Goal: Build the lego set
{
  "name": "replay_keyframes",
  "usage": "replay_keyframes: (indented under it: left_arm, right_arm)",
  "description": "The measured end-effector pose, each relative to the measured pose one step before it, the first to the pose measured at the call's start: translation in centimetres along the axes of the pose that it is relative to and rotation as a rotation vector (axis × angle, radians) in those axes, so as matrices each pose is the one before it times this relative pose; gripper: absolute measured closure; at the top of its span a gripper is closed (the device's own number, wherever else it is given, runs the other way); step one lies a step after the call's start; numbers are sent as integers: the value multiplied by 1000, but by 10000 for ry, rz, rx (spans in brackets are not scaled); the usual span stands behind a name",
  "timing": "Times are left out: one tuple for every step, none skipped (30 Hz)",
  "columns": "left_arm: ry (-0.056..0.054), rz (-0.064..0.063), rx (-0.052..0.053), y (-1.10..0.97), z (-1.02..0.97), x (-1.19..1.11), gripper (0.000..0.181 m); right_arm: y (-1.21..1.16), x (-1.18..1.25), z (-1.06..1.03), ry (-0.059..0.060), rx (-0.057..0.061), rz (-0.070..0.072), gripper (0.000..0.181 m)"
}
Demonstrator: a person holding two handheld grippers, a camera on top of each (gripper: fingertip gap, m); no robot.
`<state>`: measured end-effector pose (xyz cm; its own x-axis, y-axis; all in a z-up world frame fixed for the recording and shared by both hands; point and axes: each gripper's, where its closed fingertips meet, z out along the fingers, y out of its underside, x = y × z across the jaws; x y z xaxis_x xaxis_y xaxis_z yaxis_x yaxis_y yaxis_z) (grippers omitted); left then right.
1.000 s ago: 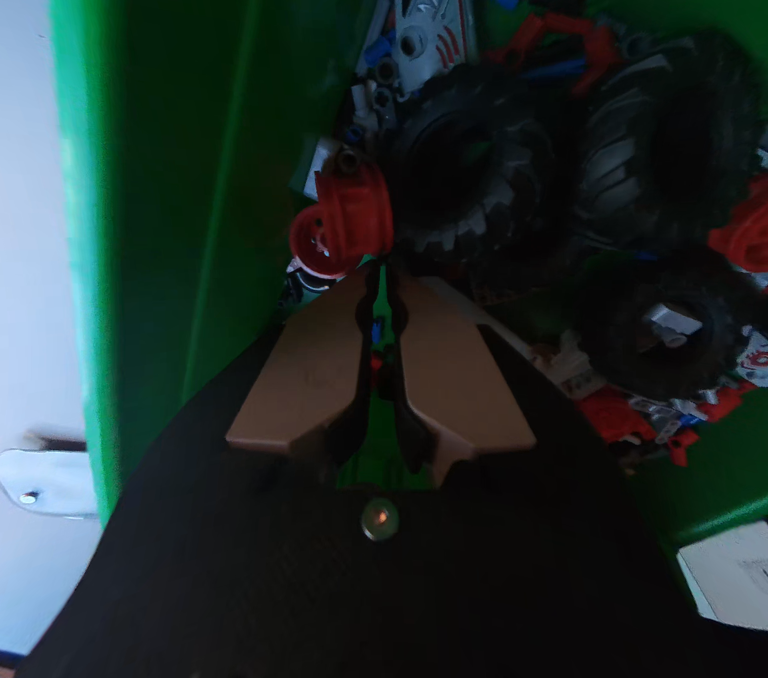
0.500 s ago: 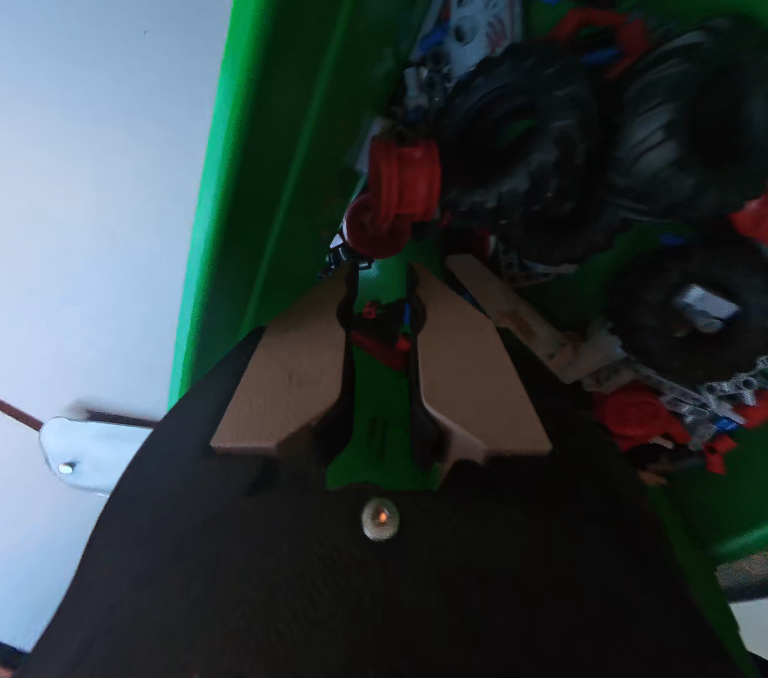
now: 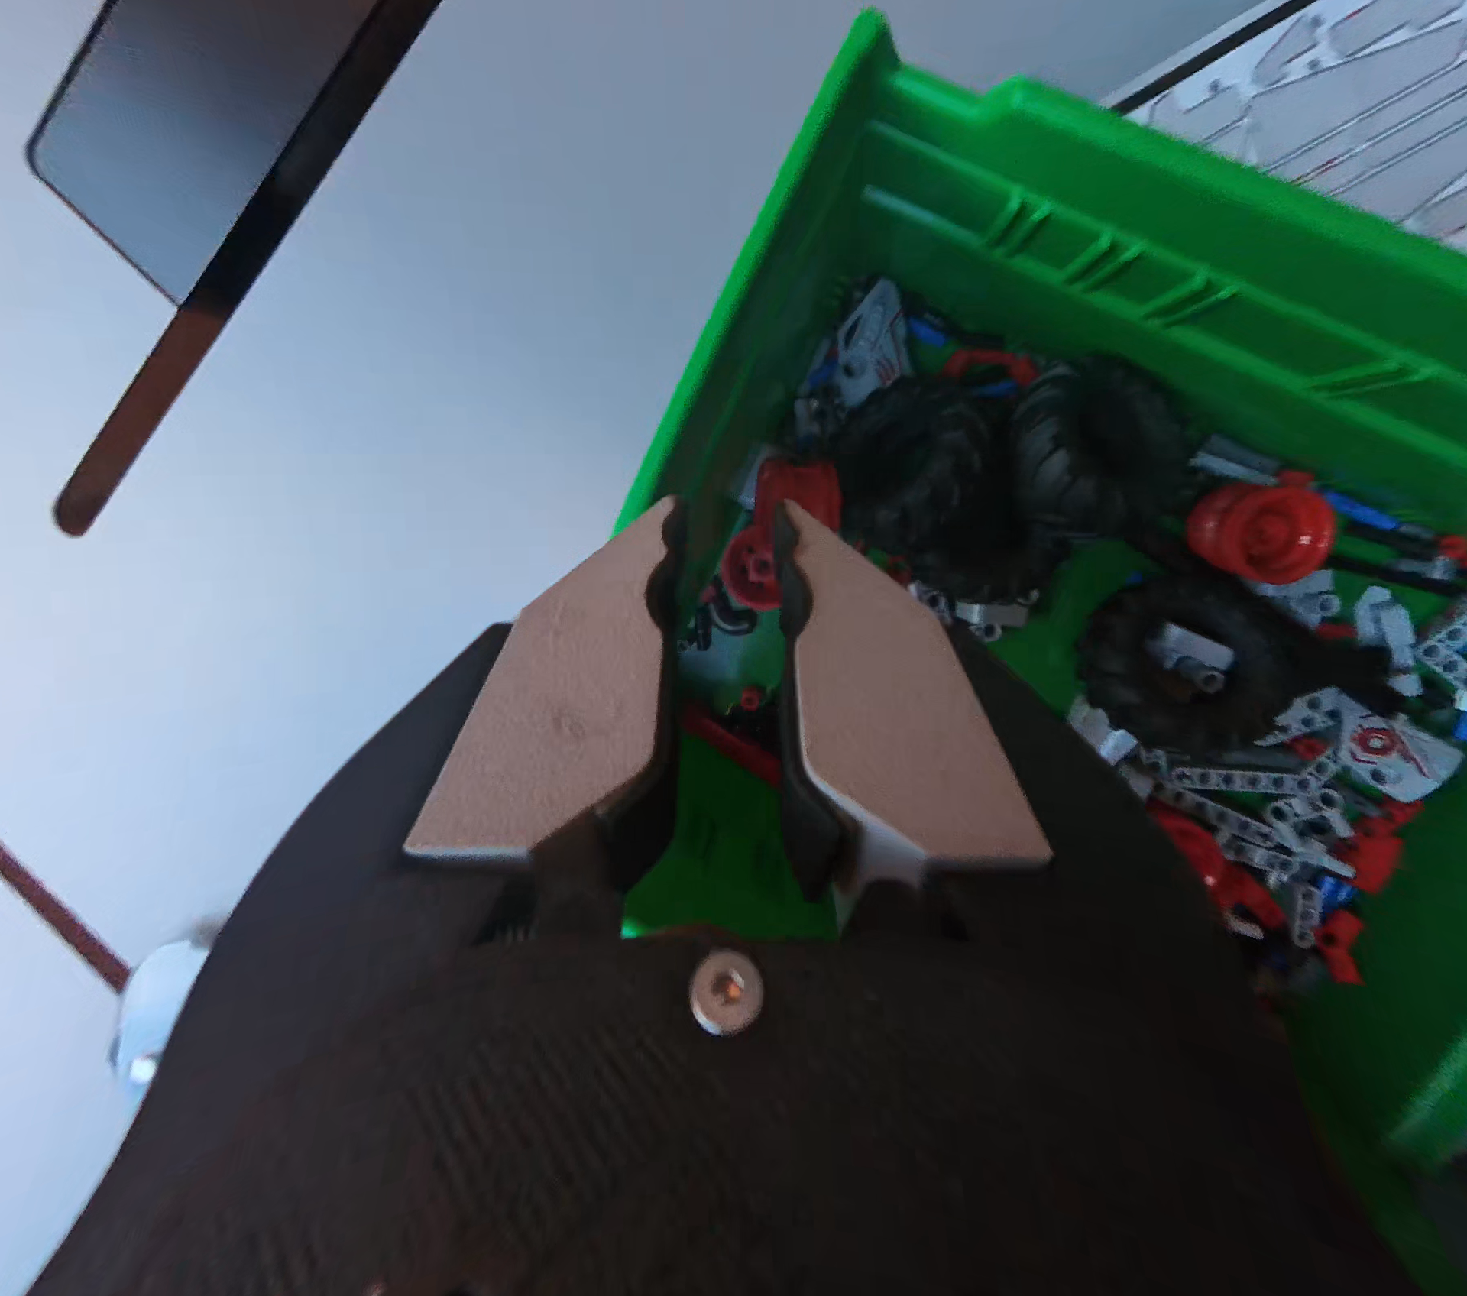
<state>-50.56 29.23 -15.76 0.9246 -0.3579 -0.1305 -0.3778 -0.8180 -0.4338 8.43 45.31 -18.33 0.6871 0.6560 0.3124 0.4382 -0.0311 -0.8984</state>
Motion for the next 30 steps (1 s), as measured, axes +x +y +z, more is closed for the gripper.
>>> replay_keyframes:
  left_arm:
    - [404,47,107,-366,-106,649,151]
    - [623,103,236,-485,-56,1129,139]
    - [848,183,271,-484,102,1630,140]
    - [813,267,-15,-13,359,1629,142]
    - [233,219,-310,326,591,670,142]
    - [-404,142,-428,448,660,-358,140]
    - [-427,152,-384,370,677,-416,138]
    - [-53,155,-264,198,694,149,138]
    - [198,112,-274,225,696,465,138]
    - [-21,75,-441,500,652,15,142]
    - [-403,62,-537,715,510,-685,137]
    - [-354,-54,-344,503,325,-717,132]
    - [-193,-220,-174,354,94,-619,127]
    - [-3,-292,-89,309,-147,-422,123]
    - [-29,-270,55,213,-407,-456,126]
    - [-295,-230,111,198,-627,-826,139]
    - [-281,-190,101,238,-714,-757,146]
    - [-296,-175,148,88,-727,-674,147]
    - [-398,-40,240,-98,-694,-692,148]
    - [-87,100,287,-215,-567,-82,149]
    - [206,159,247,-248,-451,485,151]
    - [357,118,236,-359,-348,787,150]
    - [426,101,300,-618,-176,977,150]
    - [484,192,255,-672,32,1164,148]
    - [434,263,189,-663,283,1197,143]
    - [343,280,121,-609,540,1076,138]
    - [246,235,-20,-439,701,912,138]
    - [223,200,-144,-235,761,833,138]
    - [145,166,-223,-25,779,652,138]
    - [-22,167,-378,343,795,307,137]
  right_arm:
    - [83,62,69,11,-49,3,181]
    - [55,75,46,19,-35,11,181]
    - [52,117,34,49,-26,20,181]
    - [28,92,20,37,-12,26,181]
    - [15,94,8,36,-6,28,181]
    - [16,117,0,52,-7,17,181]
    - [13,126,-27,61,3,15,181]
    - [-1,94,-28,44,13,20,181]
    - [20,82,-23,31,-3,28,181]
    - [19,54,-5,17,-12,20,181]
    - [16,5,3,7,-8,-7,181]
    - [23,-19,20,3,-19,-28,181]
    - [50,-32,45,9,-42,-48,181]
    - [51,-28,48,8,-46,-65,181]
    - [57,-36,52,4,-44,-66,181]
    - [37,-33,40,5,-31,-51,181]
    - [11,-24,14,-2,-8,-29,181]
    - [-16,2,3,4,8,-13,181]
    - [13,39,-8,14,0,11,181]
    - [-2,47,-4,9,1,28,181]
    - [1,80,-8,30,9,17,181]
    - [-12,128,-28,58,16,3,181]
    - [0,122,-24,46,13,26,181]
    - [9,87,-5,19,5,49,181]
    - [8,67,-7,17,0,44,181]
    - [11,70,-2,26,-3,23,181]
    - [11,46,-1,24,-5,1,181]
    - [24,3,12,14,-14,-16,181]
    - [37,-13,29,10,-27,-29,181]
    - [38,-13,21,11,-28,-35,181]
